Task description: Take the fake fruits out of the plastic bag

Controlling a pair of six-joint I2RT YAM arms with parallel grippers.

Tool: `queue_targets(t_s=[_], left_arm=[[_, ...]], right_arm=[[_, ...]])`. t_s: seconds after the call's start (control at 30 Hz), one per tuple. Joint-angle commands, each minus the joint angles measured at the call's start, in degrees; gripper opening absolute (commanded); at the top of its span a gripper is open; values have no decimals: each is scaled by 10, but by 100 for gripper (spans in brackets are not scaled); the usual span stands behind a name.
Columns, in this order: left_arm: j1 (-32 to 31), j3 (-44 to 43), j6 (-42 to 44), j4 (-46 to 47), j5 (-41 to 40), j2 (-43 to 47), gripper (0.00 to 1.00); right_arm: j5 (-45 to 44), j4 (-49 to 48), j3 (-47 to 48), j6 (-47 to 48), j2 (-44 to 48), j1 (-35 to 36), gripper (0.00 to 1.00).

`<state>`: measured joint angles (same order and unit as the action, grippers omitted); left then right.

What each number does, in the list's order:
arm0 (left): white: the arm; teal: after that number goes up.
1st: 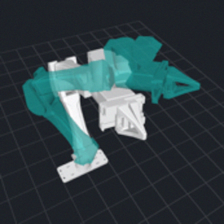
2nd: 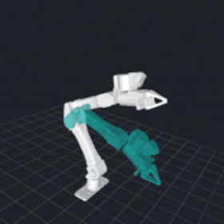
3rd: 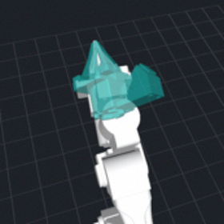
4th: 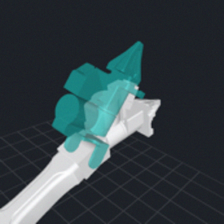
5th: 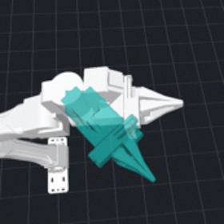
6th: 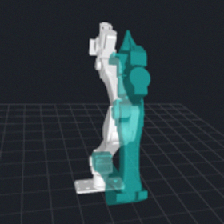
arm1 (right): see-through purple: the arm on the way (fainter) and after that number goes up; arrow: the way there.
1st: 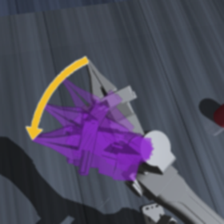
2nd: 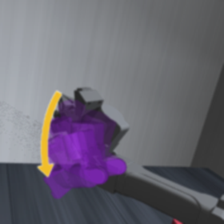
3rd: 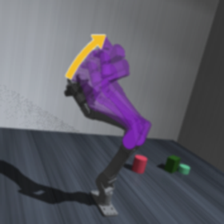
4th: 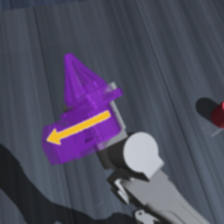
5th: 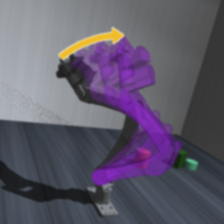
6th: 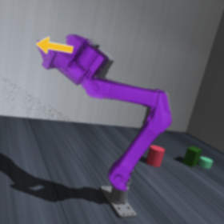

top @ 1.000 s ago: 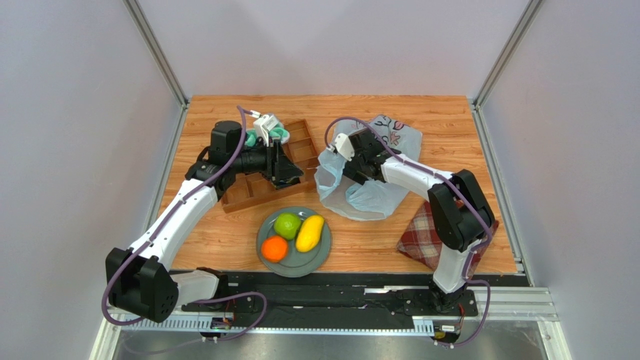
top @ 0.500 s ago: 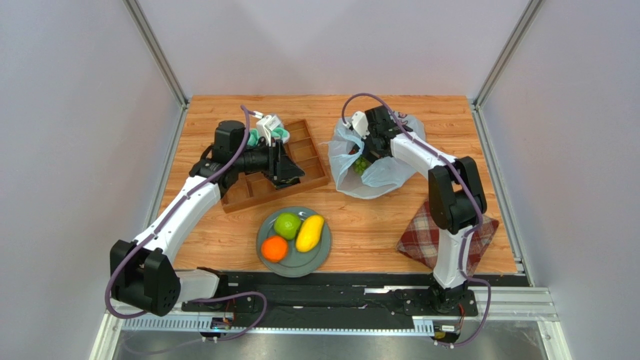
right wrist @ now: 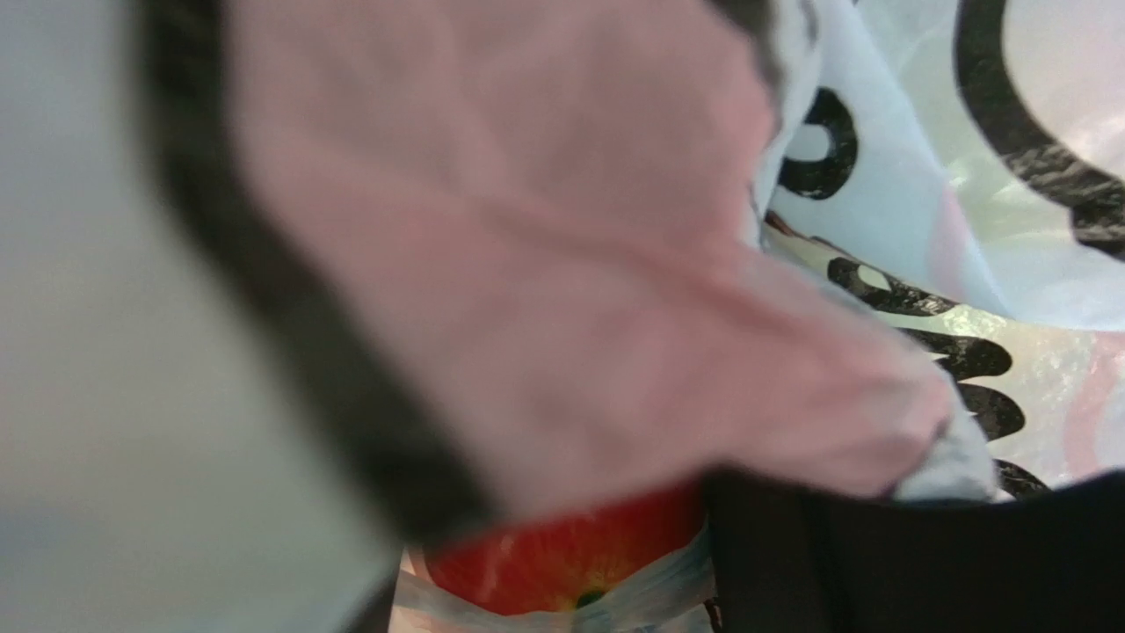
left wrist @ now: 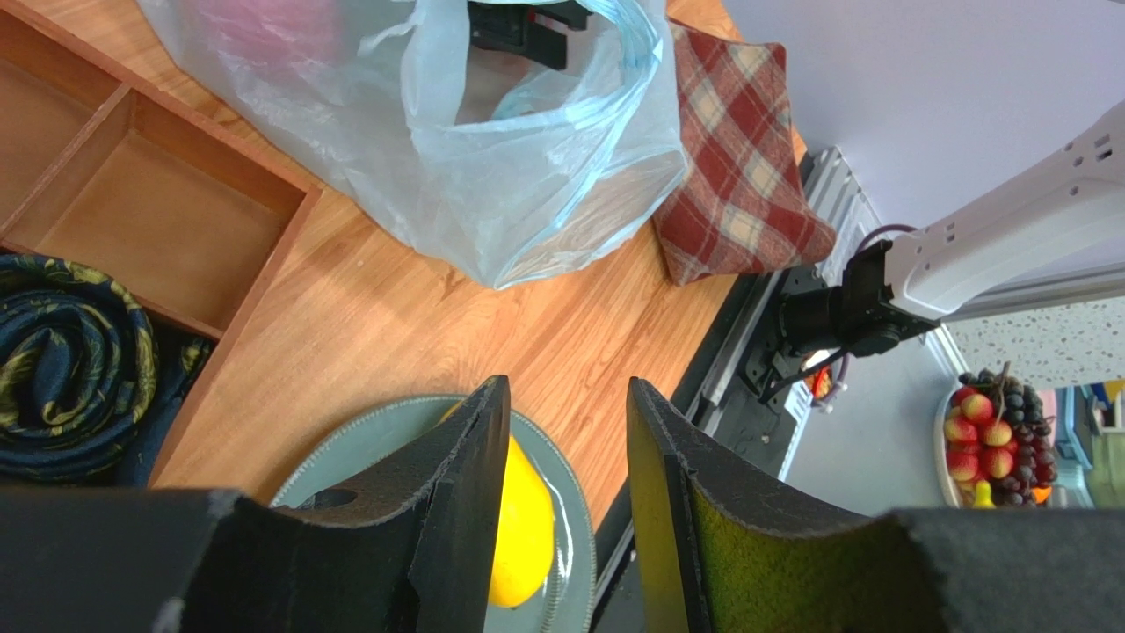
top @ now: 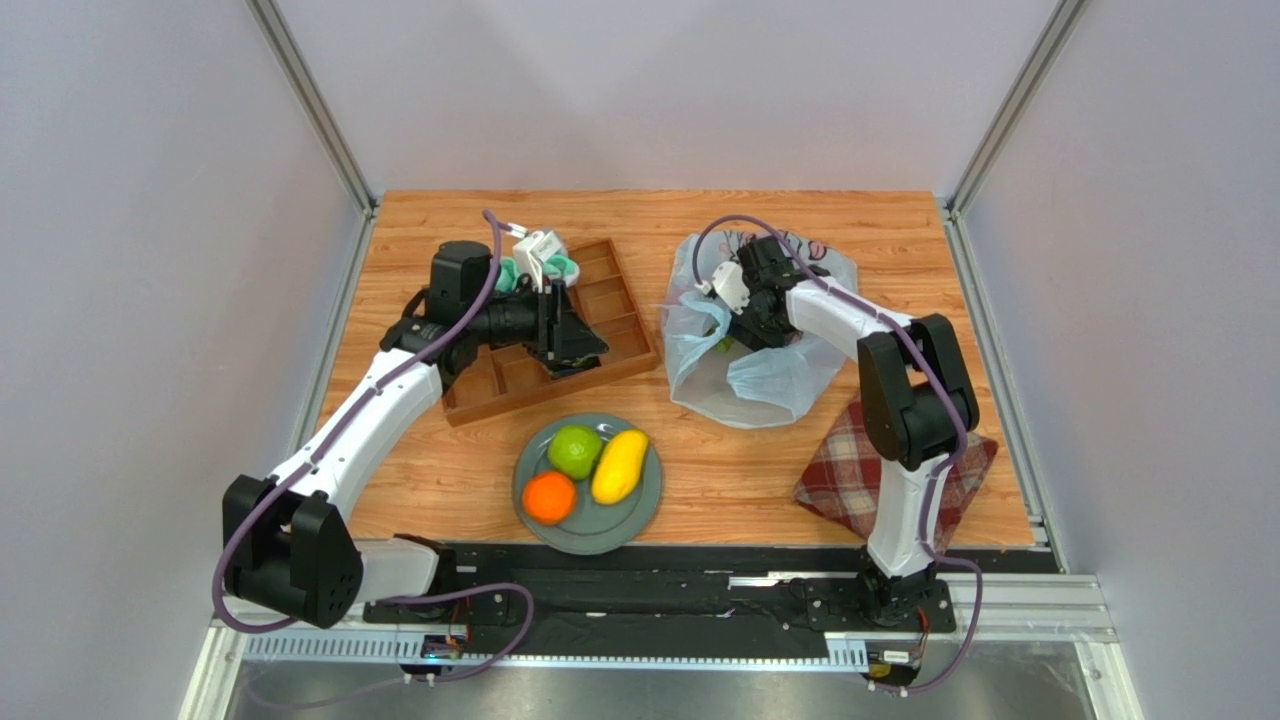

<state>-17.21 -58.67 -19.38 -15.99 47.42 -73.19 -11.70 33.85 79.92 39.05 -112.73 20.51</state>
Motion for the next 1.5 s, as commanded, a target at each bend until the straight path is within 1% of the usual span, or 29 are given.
queue_targets(t_s=[0.0,0.07,0.1,0.13,0.17,0.23,0.3,0.33,0.4,0.47,0.6,0.63,0.67,0.73,0.8,0.83,0.87,0.9,0.97,1.0,1.07,1.1,1.17,1.2,1.3,1.33,1.4,1.43,1.47], left_arm=[[2,-27,0,18,7,-12,46],[2,-32,-2,17,9,-16,46],[2,-33,-3,17,10,-16,46],[2,-34,-7,20,10,-18,46],[2,-35,-8,22,12,-20,46],[2,-37,-13,25,14,-20,46],[2,-41,-14,25,15,-24,45],[2,-42,-14,25,15,-24,45],[2,-44,-13,25,14,-26,45],[2,-46,-15,25,14,-26,45],[2,-47,-16,24,14,-27,45],[2,-47,-18,22,15,-27,45],[2,-48,-19,21,17,-30,45],[2,-50,-22,21,19,-33,45],[2,-50,-26,22,19,-38,45],[2,-51,-30,26,21,-42,45],[2,-50,-32,28,22,-43,45],[2,-50,-36,31,22,-45,45],[2,-49,-38,35,22,-47,45],[2,-49,-37,33,22,-48,45],[2,-45,-35,35,17,-43,45],[2,-43,-34,34,16,-42,45],[2,-40,-30,33,15,-41,45],[2,-39,-29,32,14,-42,45],[2,-42,-22,26,13,-43,45],[2,-44,-20,24,14,-43,45],[2,-48,-18,26,26,-45,46],[2,-47,-22,33,47,-45,46],[2,-45,-28,45,62,-46,49]], right_arm=[[40,27,32,-6,51,-3,53],[77,53,56,-25,64,-3,46],[92,61,79,-34,81,-1,45],[136,87,90,-40,90,-1,44],[149,98,101,-55,101,1,40],[195,145,128,-70,126,2,37],[219,167,131,-85,154,5,35],[243,182,127,-89,164,5,35],[265,191,115,-99,186,5,35],[313,197,95,-105,218,5,37],[406,195,74,-150,265,5,38],[445,193,74,-175,273,6,39],[465,196,77,-186,281,6,41],[528,219,81,-208,281,6,45],[565,239,73,-227,268,5,48],[589,234,60,-244,266,7,48],[592,214,7,-262,274,5,49],[594,169,-16,-275,276,5,49],[582,121,-60,-323,276,4,48],[575,63,-82,-345,271,5,48],[553,22,-76,-383,260,5,49],[543,16,-34,-386,240,5,50],[528,17,15,-381,219,5,50],[530,15,66,-379,207,4,51],[527,1,149,-384,172,5,53],[534,-2,196,-387,164,5,53],[547,-4,229,-387,164,5,54],[547,-3,242,-387,174,6,54],[544,-2,242,-387,181,5,54]])
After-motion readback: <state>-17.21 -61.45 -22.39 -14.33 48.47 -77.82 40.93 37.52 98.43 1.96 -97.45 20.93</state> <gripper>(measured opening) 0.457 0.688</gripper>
